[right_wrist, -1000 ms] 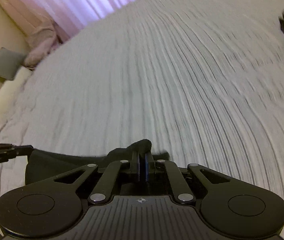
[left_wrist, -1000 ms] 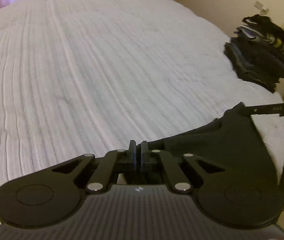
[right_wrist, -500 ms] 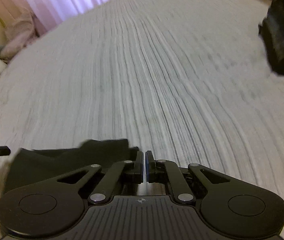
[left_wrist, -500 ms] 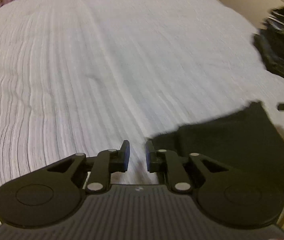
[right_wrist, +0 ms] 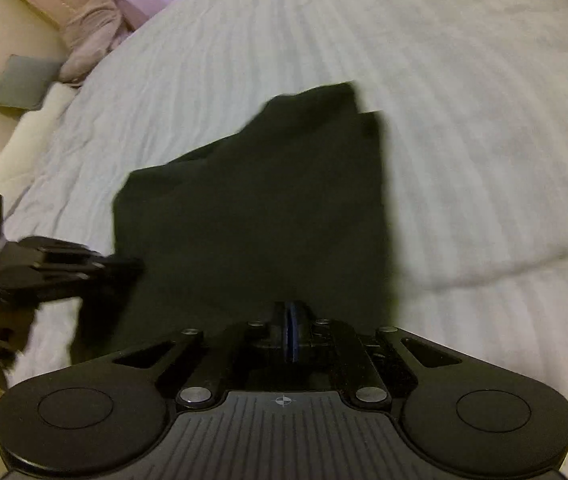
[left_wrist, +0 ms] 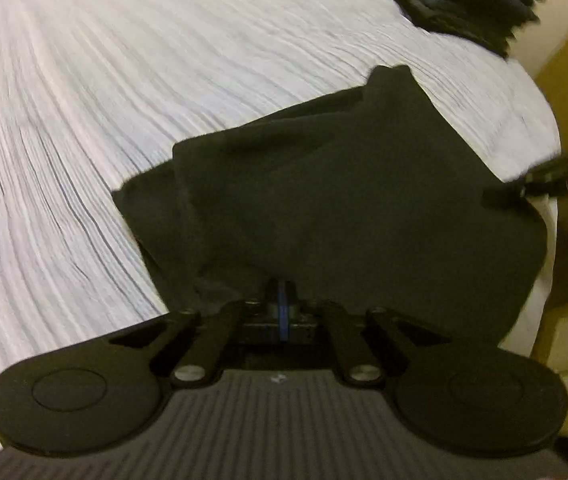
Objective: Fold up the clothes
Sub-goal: 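Grasp the folded black sweater ends with both grippers and lift it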
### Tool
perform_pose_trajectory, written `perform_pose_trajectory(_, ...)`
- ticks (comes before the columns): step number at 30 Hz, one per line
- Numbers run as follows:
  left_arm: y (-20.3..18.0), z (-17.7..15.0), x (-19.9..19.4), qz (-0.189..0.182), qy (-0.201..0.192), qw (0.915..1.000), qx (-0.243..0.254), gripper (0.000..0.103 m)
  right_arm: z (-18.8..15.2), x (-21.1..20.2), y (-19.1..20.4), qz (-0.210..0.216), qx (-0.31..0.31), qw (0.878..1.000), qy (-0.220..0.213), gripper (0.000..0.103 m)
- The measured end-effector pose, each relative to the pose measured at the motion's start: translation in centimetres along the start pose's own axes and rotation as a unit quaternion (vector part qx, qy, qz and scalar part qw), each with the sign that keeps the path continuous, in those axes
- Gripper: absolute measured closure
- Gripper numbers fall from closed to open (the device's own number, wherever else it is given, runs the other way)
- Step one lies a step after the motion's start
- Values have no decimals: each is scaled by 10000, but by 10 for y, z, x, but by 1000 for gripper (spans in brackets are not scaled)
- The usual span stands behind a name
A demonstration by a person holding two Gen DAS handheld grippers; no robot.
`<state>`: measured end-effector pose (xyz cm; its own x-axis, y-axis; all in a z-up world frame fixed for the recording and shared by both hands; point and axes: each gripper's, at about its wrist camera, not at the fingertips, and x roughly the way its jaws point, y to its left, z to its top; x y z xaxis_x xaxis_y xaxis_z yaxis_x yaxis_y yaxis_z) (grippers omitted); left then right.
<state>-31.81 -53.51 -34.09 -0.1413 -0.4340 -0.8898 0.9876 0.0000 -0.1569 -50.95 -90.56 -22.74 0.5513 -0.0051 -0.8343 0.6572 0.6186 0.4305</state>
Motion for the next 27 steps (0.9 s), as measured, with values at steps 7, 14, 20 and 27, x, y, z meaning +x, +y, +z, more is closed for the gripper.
perform_pose_trajectory(7, -26, -23, -36, 467, -32, 9980, 417, 100, -25, -44, 21, -1066, -844, 9907, -35, 55)
perform_pose_trajectory(14, -88, -63, -72, 773, -329, 9815, 1719, 83, -84, -51, 120, -1266, -3829, 9145, -316, 31)
perform_pose_trajectory(20, -136, -84, -46, 1055, -433, 9448, 3071, 40, -120, -4, 136, -1689, -5481, 8192, -33, 31)
perform_pose_trajectory(27, -154, -91, -8, 1518, -147, 8877, 4344, 40, -95, 19, 117, -1710, -5688, 8043, 171, 63)
